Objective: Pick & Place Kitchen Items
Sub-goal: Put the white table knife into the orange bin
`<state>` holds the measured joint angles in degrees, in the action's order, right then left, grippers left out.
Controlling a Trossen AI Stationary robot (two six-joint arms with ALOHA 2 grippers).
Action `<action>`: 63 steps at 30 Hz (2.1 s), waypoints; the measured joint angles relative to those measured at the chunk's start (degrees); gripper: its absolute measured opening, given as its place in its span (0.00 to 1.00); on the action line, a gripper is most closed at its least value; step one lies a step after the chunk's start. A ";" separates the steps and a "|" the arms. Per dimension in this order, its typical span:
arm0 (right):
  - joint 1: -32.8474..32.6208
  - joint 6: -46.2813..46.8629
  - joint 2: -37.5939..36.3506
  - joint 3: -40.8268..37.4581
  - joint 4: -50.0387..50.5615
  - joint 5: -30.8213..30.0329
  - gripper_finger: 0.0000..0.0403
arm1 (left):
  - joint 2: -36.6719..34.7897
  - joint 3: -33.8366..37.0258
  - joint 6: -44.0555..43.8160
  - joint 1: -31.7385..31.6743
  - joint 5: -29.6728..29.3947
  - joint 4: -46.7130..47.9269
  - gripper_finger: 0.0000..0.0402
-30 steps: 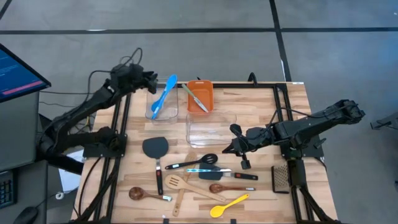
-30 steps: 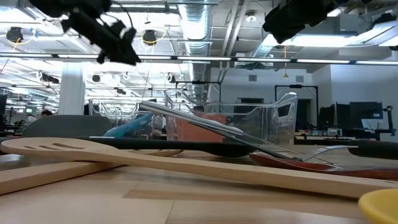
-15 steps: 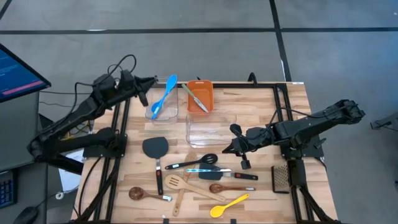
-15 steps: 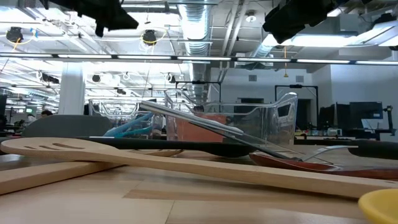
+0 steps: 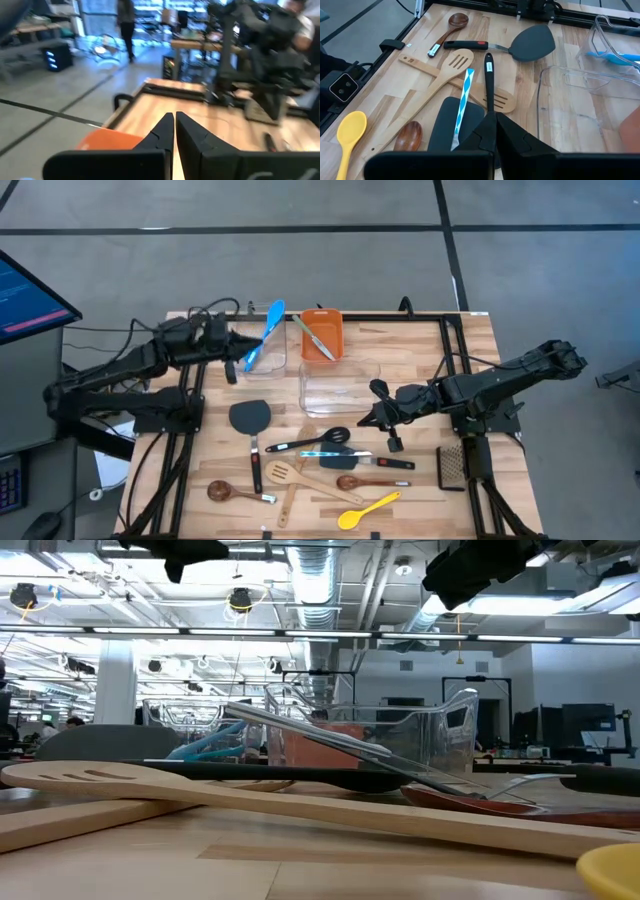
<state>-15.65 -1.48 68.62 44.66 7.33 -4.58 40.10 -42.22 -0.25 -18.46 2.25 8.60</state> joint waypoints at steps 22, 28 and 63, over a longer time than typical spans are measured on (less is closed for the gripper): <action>0.00 0.00 0.00 0.00 0.00 0.00 0.00 | 0.04 0.00 1.98 20.65 -2.87 10.30 0.01; 0.01 0.08 0.00 0.00 -0.04 0.00 0.00 | 0.00 0.00 5.95 24.95 -1.55 11.32 0.01; 5.33 3.46 0.02 -0.02 2.10 0.01 0.00 | 0.02 0.00 8.83 25.25 -2.23 7.57 0.01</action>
<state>-10.33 1.99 68.64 44.64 9.43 -4.57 40.12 -42.22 8.59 6.79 0.01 16.17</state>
